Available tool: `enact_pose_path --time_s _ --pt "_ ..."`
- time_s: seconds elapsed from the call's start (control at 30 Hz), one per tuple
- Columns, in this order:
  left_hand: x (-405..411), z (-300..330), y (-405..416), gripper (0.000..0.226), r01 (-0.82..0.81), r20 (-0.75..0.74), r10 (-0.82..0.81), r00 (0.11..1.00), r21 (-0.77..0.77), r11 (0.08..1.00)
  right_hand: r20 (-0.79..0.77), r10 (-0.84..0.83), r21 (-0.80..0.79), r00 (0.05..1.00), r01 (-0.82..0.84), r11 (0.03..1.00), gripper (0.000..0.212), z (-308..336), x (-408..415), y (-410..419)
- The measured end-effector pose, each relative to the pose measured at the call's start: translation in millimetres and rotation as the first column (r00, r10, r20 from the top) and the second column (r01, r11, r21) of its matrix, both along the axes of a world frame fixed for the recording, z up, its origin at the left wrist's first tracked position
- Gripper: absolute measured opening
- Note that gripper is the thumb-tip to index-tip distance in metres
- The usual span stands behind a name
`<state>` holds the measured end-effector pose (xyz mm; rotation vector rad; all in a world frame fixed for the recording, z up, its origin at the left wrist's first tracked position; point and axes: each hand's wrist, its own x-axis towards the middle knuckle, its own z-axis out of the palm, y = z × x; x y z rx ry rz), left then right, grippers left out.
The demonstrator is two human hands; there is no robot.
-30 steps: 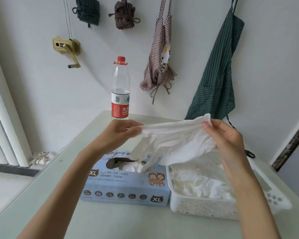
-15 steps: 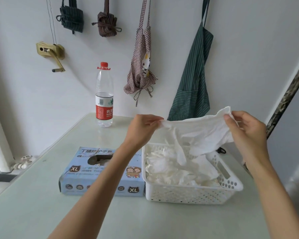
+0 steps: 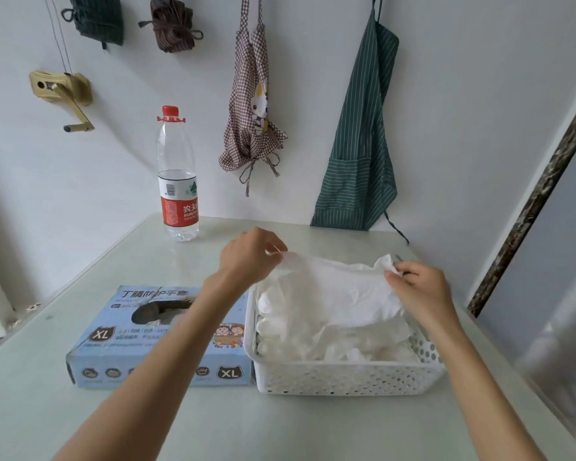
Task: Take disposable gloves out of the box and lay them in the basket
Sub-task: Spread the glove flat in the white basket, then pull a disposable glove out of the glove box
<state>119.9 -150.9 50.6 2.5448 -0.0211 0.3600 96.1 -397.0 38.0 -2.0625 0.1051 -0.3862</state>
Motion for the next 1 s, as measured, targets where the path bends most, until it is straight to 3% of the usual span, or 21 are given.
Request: enact_pose_path --time_s 0.13,0.27,0.43,0.57,0.73,0.87,0.93,1.0 --pt "18 -32 -22 0.032 -0.011 0.095 0.000 0.996 0.111 0.994 -0.108 -0.106 -0.277 0.988 0.073 0.958 0.017 -25 22 -7" --pt "8 -42 -28 0.017 0.100 0.217 -0.108 0.970 0.046 0.994 -0.120 -0.106 -0.438 0.987 0.043 0.898 0.026 -31 26 -8" --pt "-14 -34 -24 0.028 0.445 -0.055 -0.443 0.895 0.021 0.895 -0.125 -0.046 -0.511 0.991 -0.025 0.859 0.032 -36 24 -13" --pt "-22 -30 -9 0.022 0.481 -0.199 -0.443 0.874 0.225 0.848 -0.094 -0.063 -0.566 0.994 -0.001 0.824 0.023 -37 25 -15" --pt "-23 -33 11 0.033 0.490 -0.241 -0.427 0.871 0.369 0.790 -0.017 -0.031 -0.745 0.999 0.008 0.667 0.010 -39 28 -14" --pt "-22 -19 20 0.047 0.518 -0.247 -0.475 0.845 0.157 0.841 -0.090 0.039 -0.734 0.995 -0.093 0.672 0.019 -31 26 -17" --pt "-24 -3 30 0.053 0.490 -0.189 -0.485 0.854 -0.023 0.872 -0.038 0.116 -0.654 0.993 -0.113 0.748 0.020 -21 15 -20" --pt "-22 8 35 0.052 0.427 -0.045 -0.436 0.899 -0.138 0.894 0.073 0.232 -0.466 0.970 -0.173 0.868 0.015 -16 -5 -17"
